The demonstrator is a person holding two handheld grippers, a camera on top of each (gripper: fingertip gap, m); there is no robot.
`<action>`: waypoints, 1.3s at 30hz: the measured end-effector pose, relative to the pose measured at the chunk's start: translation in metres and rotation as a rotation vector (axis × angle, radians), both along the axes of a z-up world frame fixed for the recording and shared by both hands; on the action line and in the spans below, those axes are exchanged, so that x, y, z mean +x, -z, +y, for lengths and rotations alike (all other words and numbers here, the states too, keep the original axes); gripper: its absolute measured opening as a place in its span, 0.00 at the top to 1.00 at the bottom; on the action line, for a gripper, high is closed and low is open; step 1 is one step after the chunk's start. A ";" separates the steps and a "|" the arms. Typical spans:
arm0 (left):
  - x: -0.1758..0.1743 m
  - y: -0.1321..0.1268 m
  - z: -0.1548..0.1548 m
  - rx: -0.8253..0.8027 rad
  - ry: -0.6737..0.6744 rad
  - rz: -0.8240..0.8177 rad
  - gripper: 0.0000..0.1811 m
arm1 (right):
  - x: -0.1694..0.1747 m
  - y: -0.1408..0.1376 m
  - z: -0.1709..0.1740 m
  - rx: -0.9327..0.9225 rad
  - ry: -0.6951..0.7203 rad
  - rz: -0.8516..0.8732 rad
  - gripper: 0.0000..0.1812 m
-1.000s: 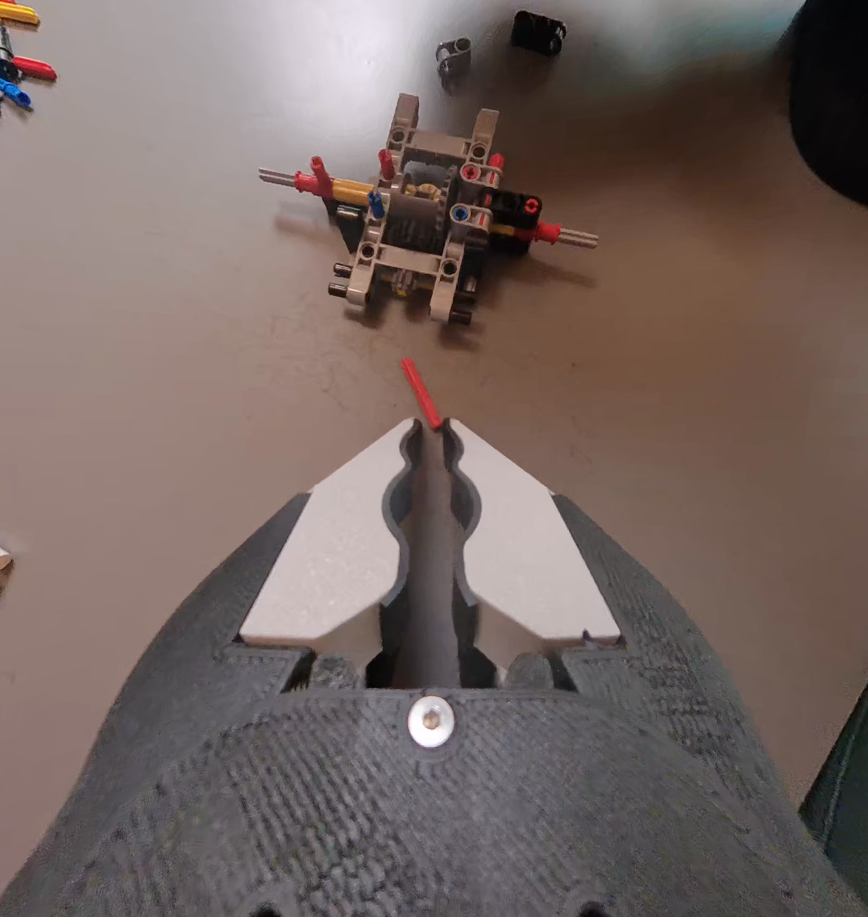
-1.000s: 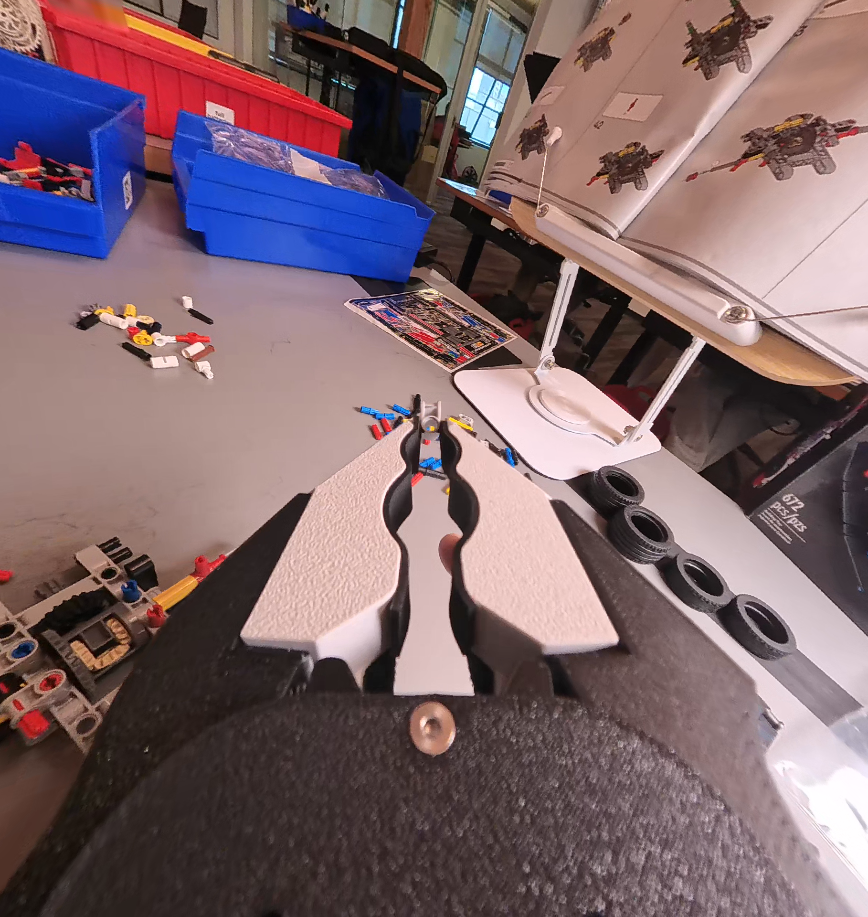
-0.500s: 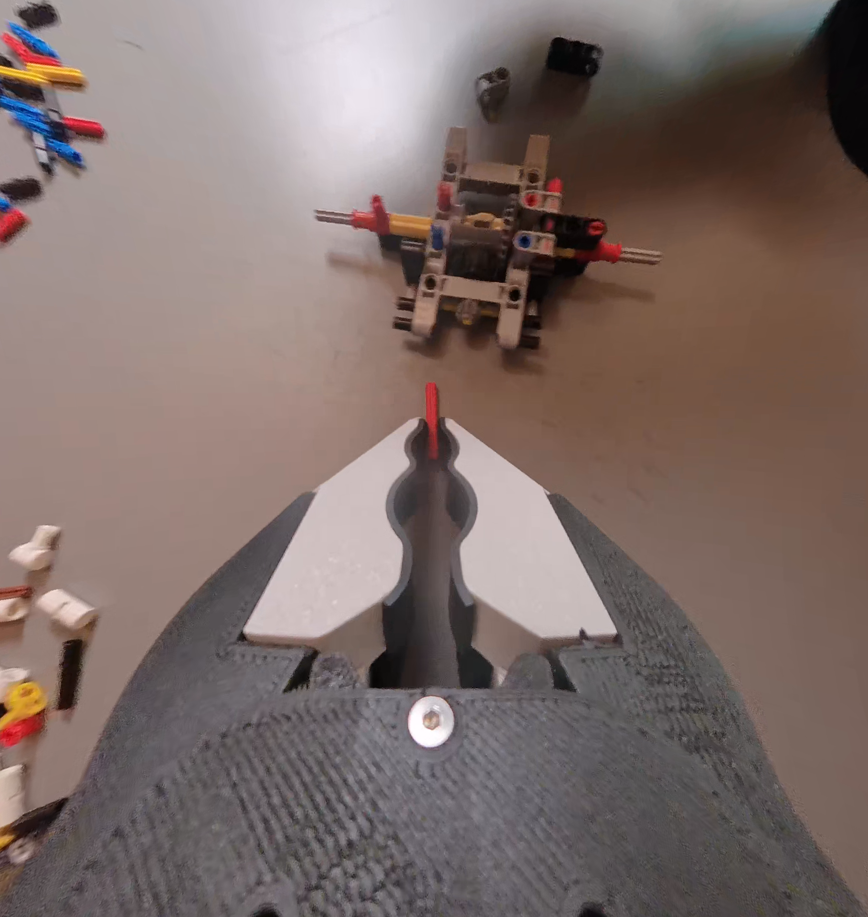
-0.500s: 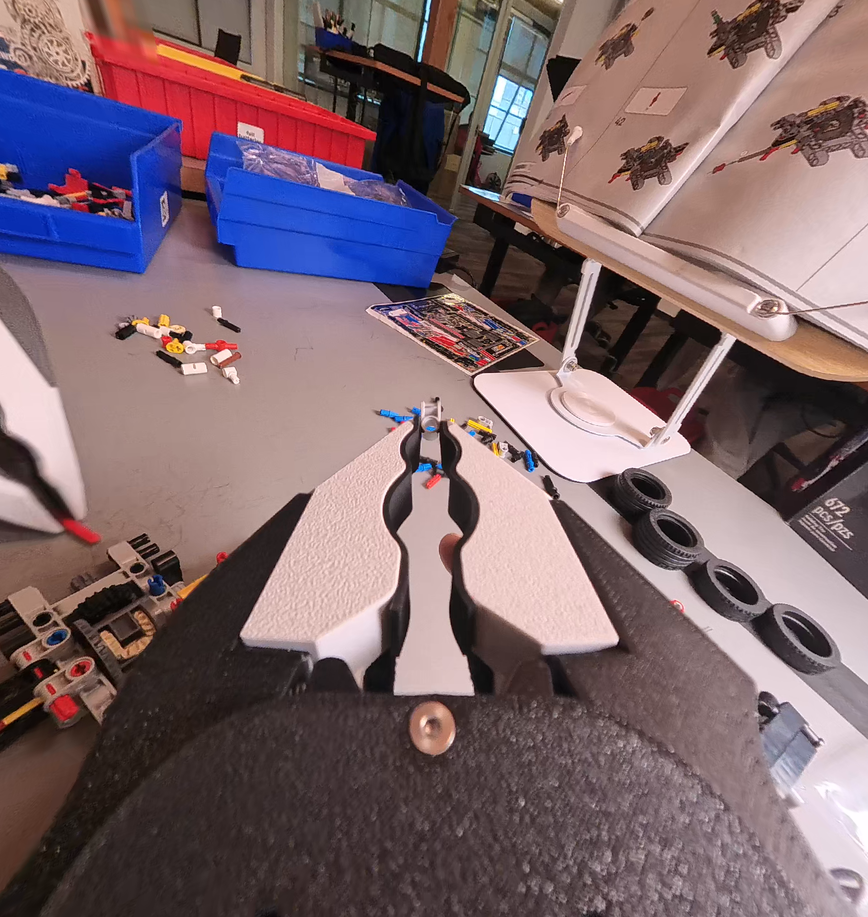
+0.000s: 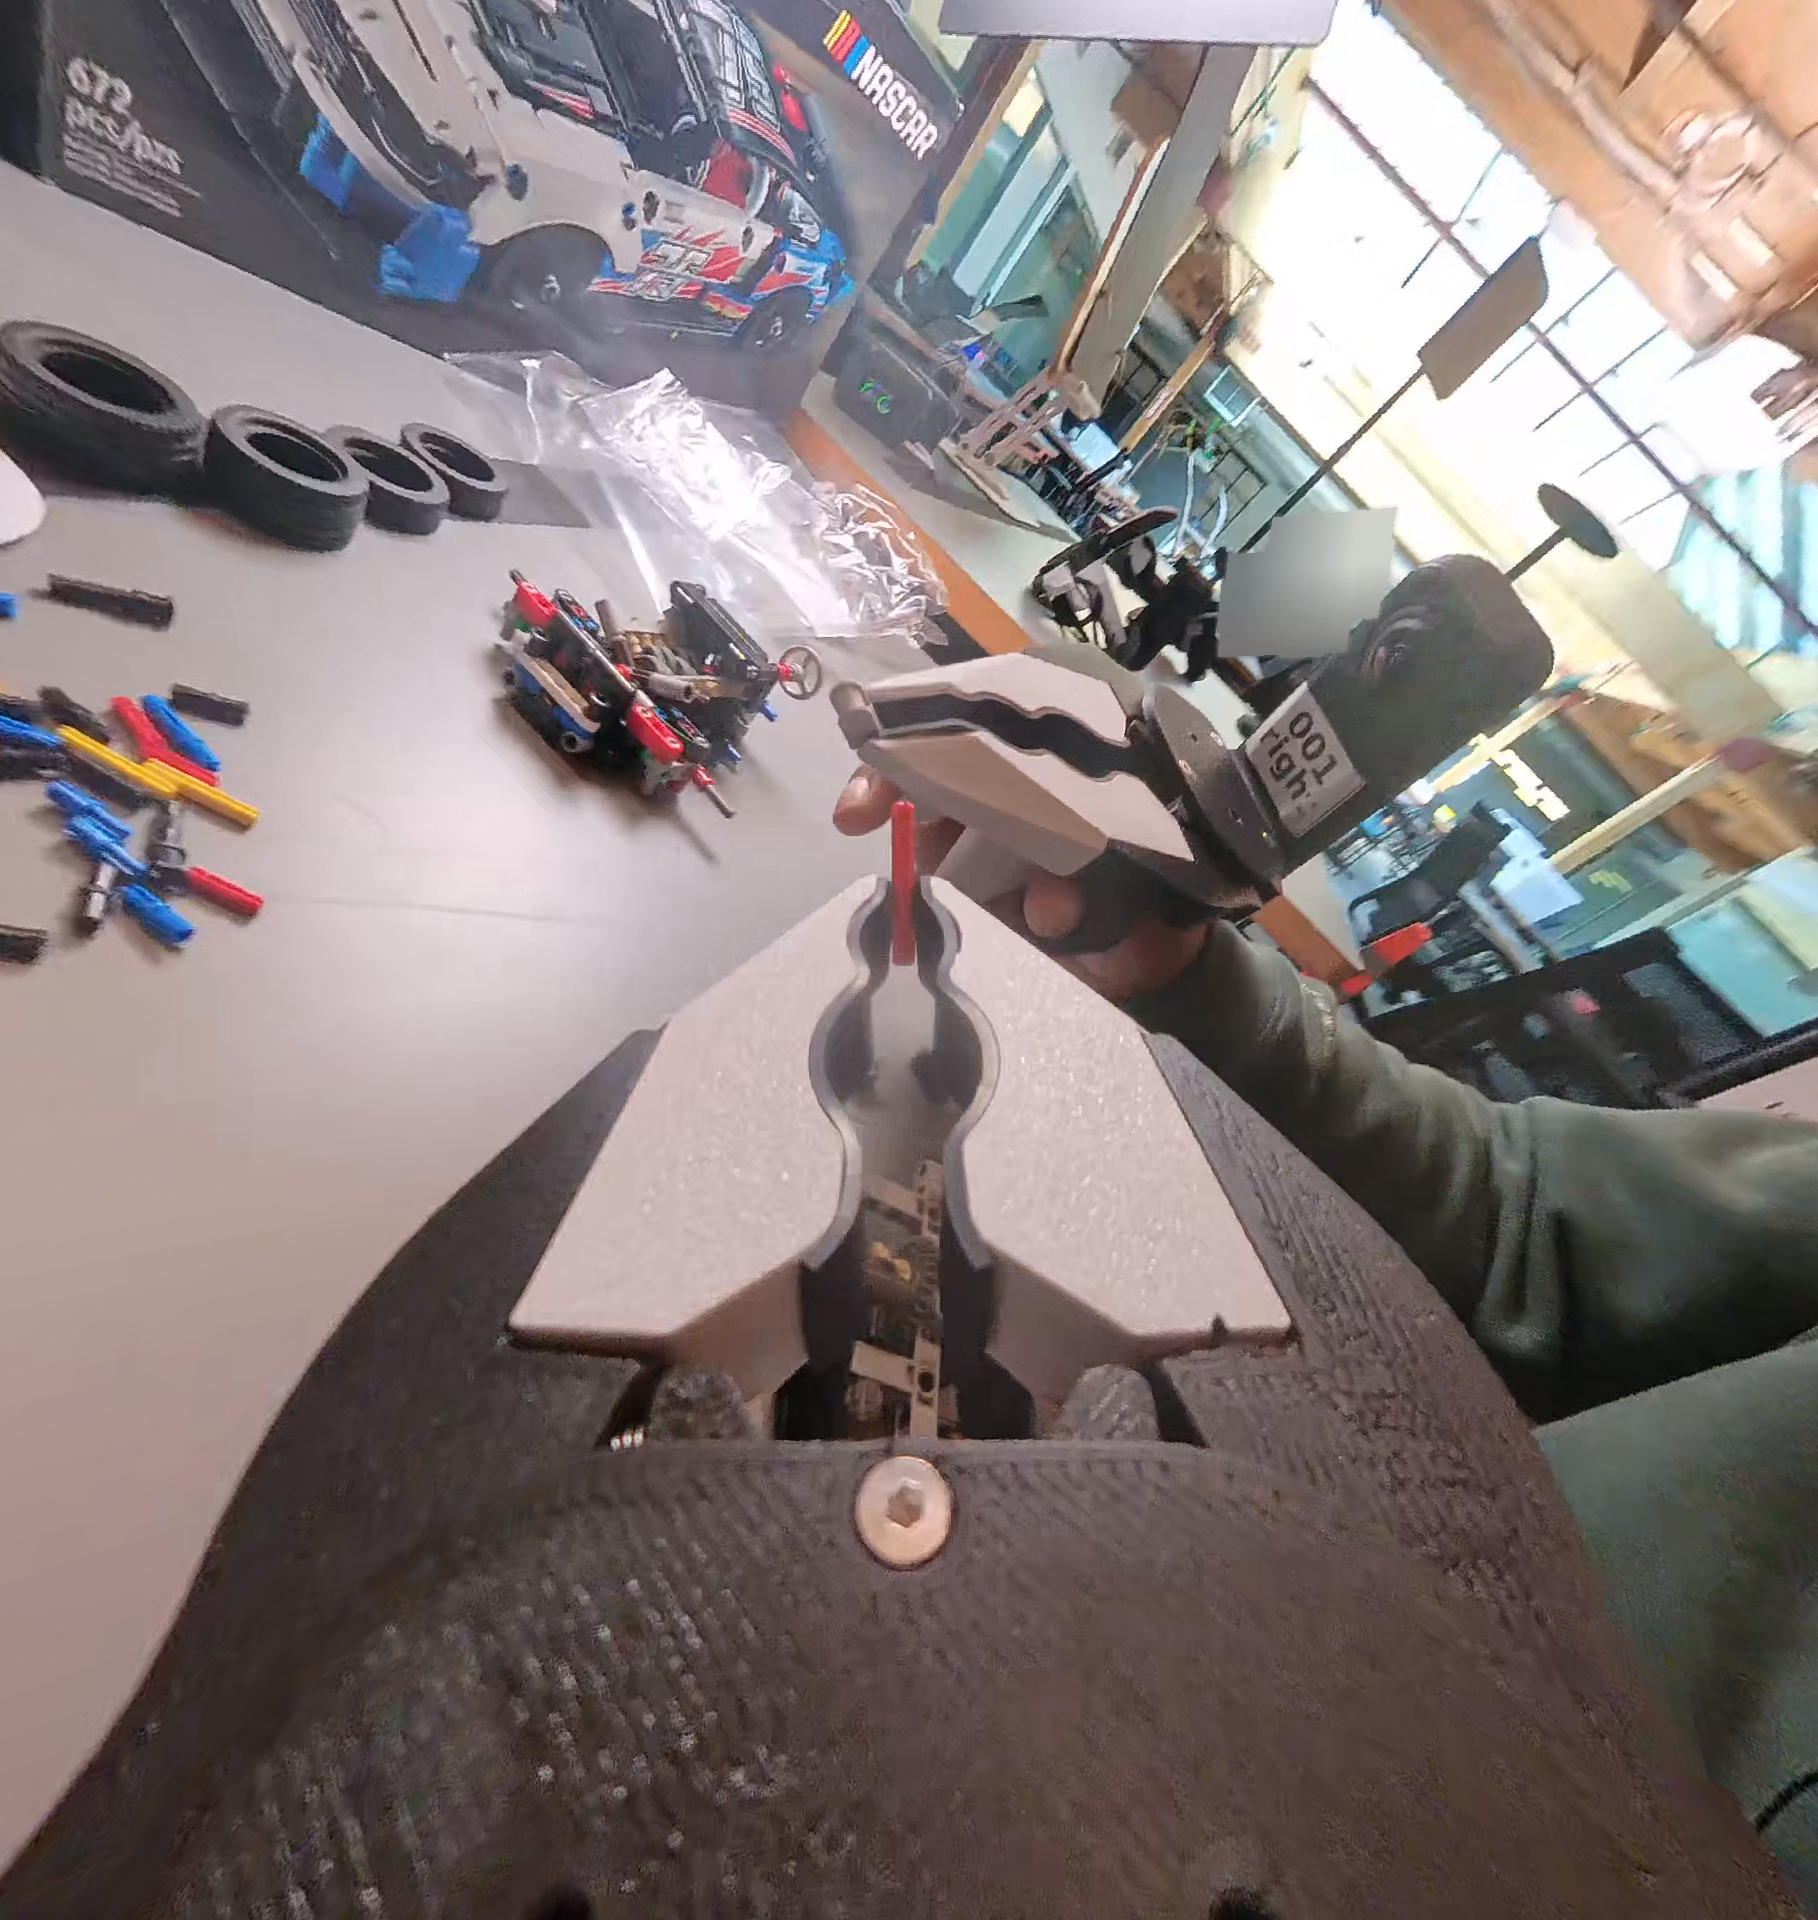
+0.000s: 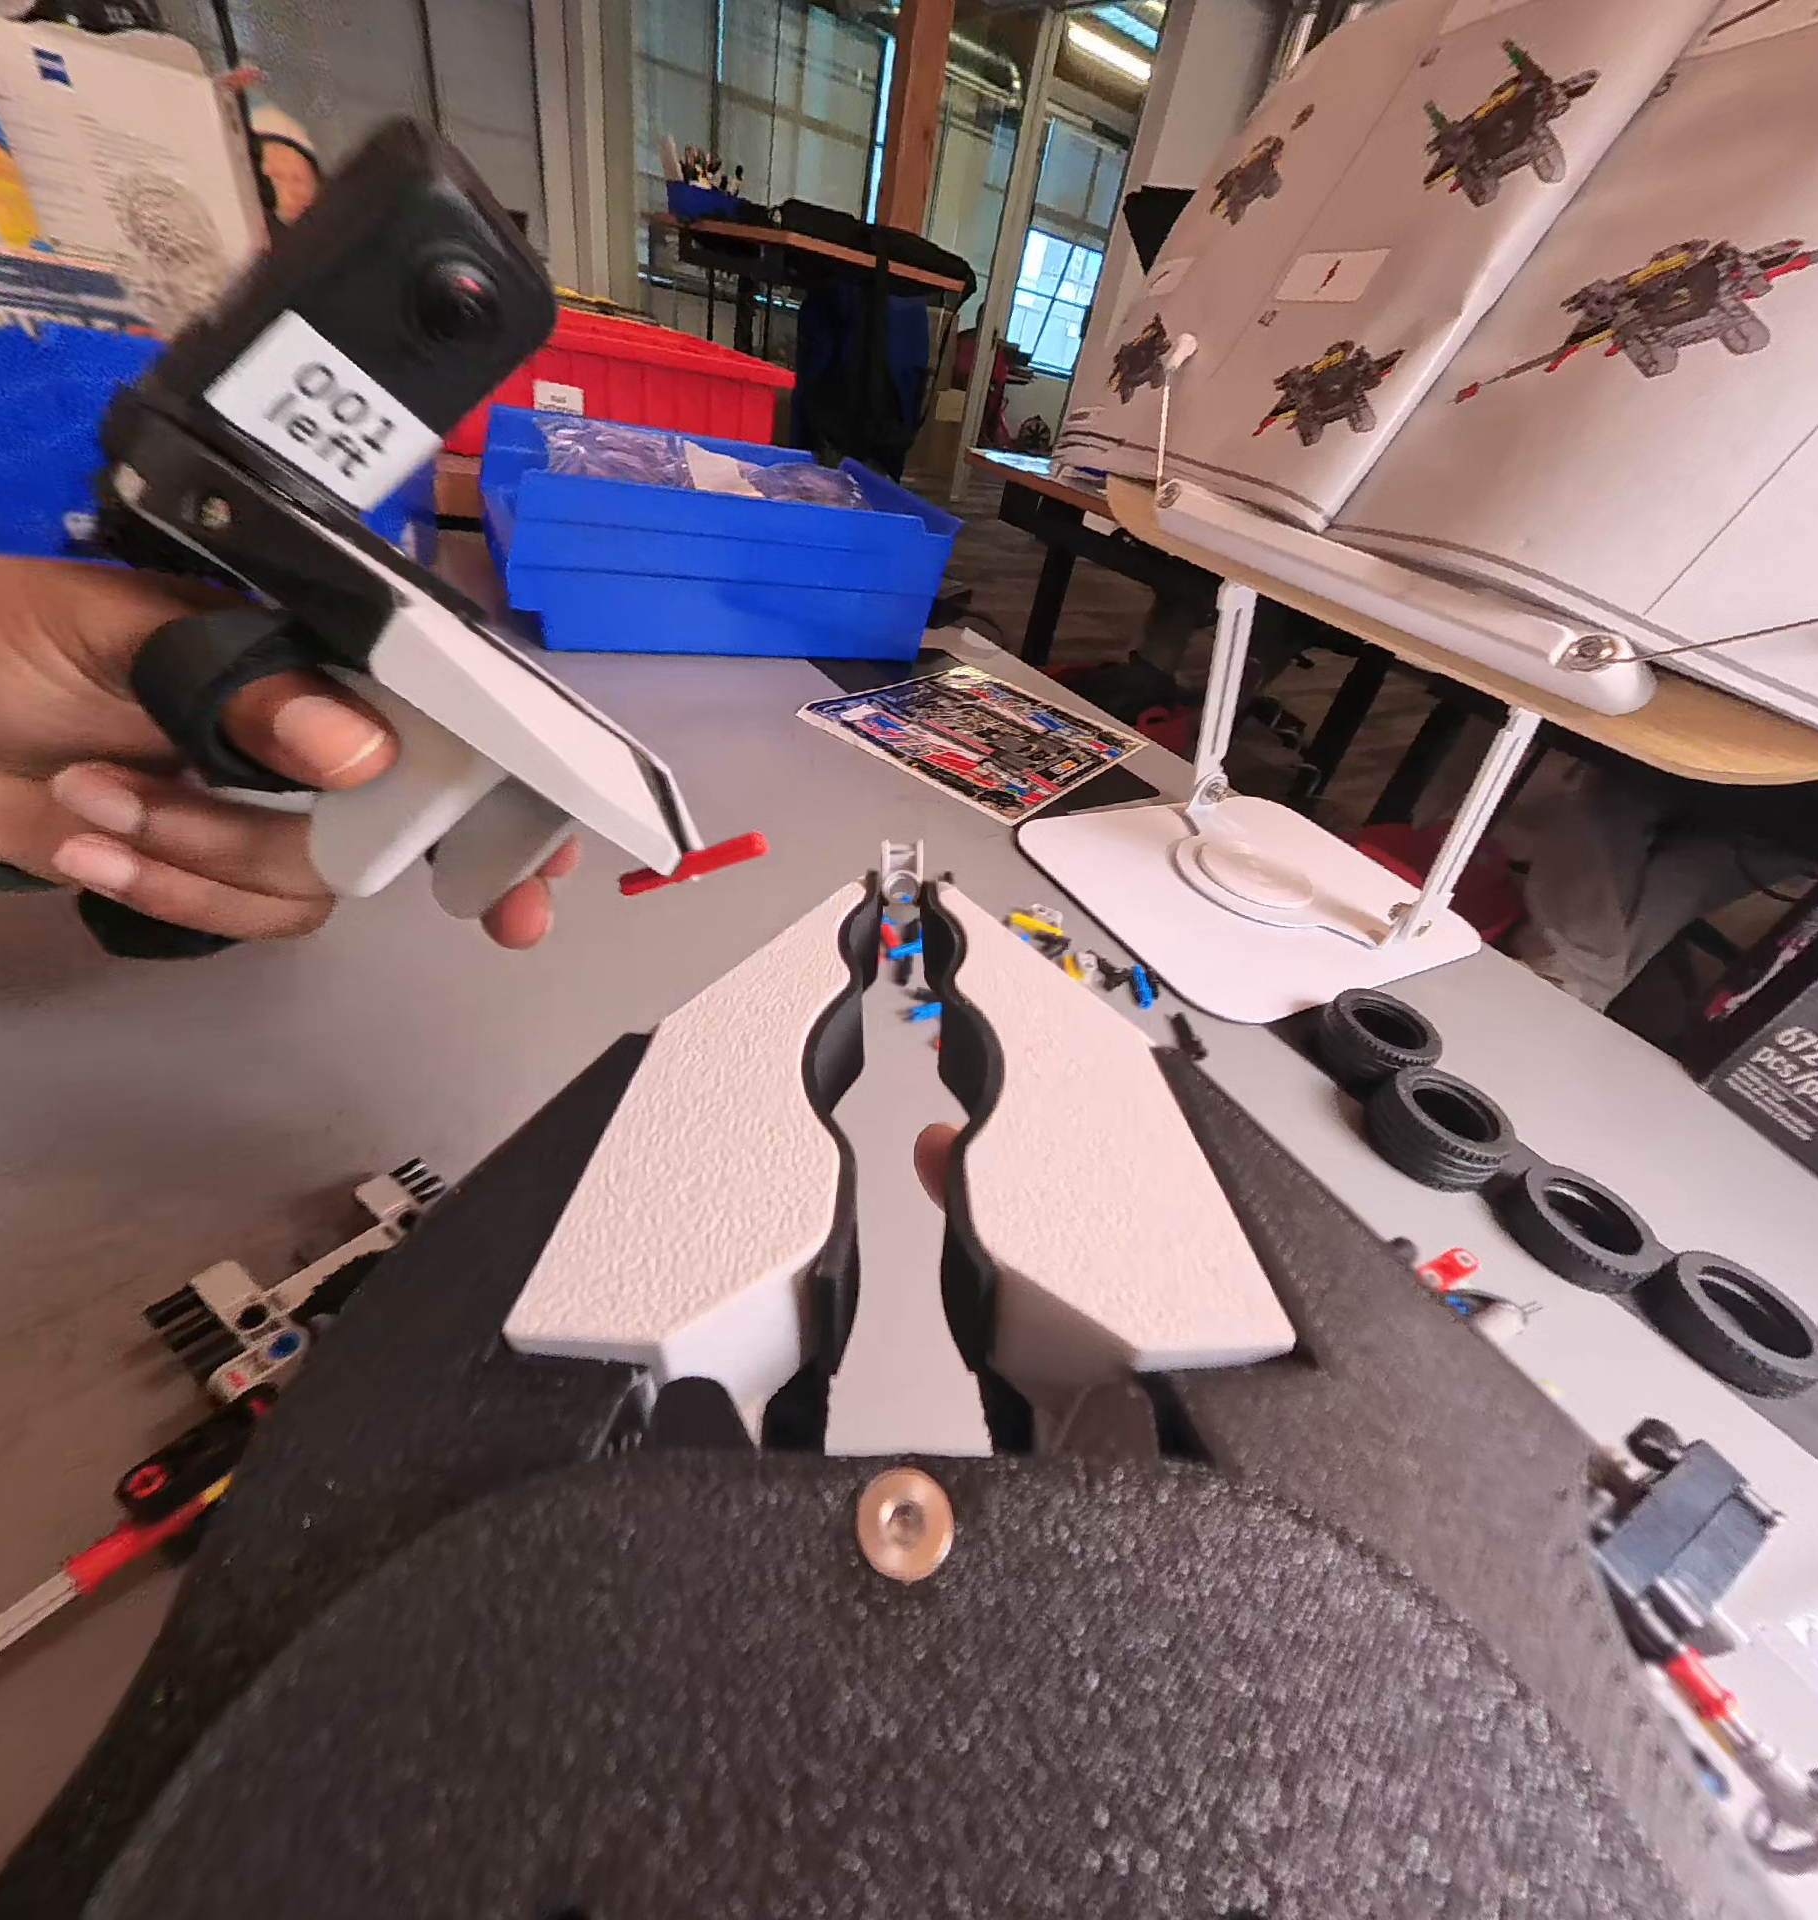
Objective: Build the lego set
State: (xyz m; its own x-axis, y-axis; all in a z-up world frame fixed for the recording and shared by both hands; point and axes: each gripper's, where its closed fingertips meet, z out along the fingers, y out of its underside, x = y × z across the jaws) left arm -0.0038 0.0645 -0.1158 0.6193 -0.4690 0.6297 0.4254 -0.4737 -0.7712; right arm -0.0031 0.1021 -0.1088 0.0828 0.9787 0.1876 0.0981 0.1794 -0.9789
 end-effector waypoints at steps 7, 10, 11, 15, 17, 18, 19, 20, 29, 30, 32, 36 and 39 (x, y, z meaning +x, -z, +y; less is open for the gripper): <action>0.005 0.011 -0.002 -0.048 0.065 -0.199 1.00 | 0.003 0.006 -0.015 -0.109 -0.120 -0.018 0.97; 0.004 0.011 -0.003 -0.051 0.078 -0.237 1.00 | 0.003 0.006 -0.021 -0.103 -0.154 -0.016 0.97; 0.003 0.011 -0.004 -0.054 0.083 -0.252 1.00 | 0.003 0.007 -0.022 -0.098 -0.159 -0.022 0.97; 0.001 0.008 -0.004 -0.070 0.101 -0.356 1.00 | 0.000 0.011 -0.024 -0.086 -0.168 -0.032 0.97; 0.000 0.007 -0.005 -0.084 0.114 -0.418 1.00 | 0.000 0.012 -0.025 -0.088 -0.173 -0.030 0.97; 0.000 0.006 -0.005 -0.091 0.118 -0.444 1.00 | 0.000 0.013 -0.025 -0.087 -0.176 -0.028 0.97; 0.000 0.006 -0.006 -0.099 0.125 -0.469 1.00 | 0.000 0.012 -0.025 -0.088 -0.176 -0.025 0.97; 0.001 0.006 -0.006 -0.106 0.132 -0.492 1.00 | -0.001 0.012 -0.025 -0.089 -0.176 -0.023 0.97; 0.004 0.006 -0.007 -0.160 0.158 -0.623 1.00 | -0.001 0.012 -0.025 -0.122 -0.185 -0.013 0.97; 0.004 0.006 -0.007 -0.162 0.157 -0.626 1.00 | -0.001 0.012 -0.026 -0.127 -0.188 -0.011 0.97; 0.003 0.006 -0.007 -0.162 0.154 -0.628 1.00 | -0.001 0.012 -0.026 -0.137 -0.192 -0.006 0.97; 0.001 0.010 -0.005 -0.151 0.119 -0.561 1.00 | -0.001 0.012 -0.026 -0.136 -0.192 -0.007 0.97; 0.001 0.012 -0.004 -0.109 0.072 -0.400 1.00 | -0.002 0.013 -0.025 -0.127 -0.185 -0.010 0.97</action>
State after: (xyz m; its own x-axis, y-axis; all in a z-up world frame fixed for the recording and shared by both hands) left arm -0.0030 0.0606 -0.1278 0.2844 -0.4195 0.8620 0.6437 -0.5828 -0.4960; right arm -0.0048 0.0772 -0.1216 -0.1014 0.9929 0.0616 0.0848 0.0703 -0.9939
